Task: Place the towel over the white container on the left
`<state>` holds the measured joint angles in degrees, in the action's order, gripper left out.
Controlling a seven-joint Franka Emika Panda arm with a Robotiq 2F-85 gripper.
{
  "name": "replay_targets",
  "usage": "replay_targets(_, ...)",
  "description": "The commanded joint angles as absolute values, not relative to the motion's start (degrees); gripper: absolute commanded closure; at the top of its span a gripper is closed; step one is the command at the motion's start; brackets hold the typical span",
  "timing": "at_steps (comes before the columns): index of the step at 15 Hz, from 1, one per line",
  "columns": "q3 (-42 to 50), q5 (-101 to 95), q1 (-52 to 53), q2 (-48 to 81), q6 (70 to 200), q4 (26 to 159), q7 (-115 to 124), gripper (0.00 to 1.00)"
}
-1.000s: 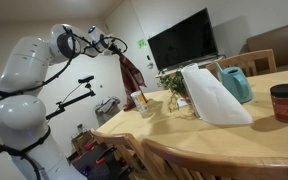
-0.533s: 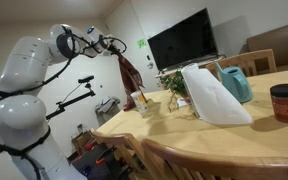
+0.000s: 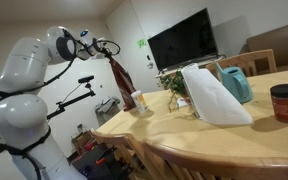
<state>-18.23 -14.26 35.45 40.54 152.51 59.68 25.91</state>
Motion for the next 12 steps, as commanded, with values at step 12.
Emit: replay_targets(12, -26.4, -13.9, 32.2, 39.9, 164.6, 67.8, 19.6, 0.97)
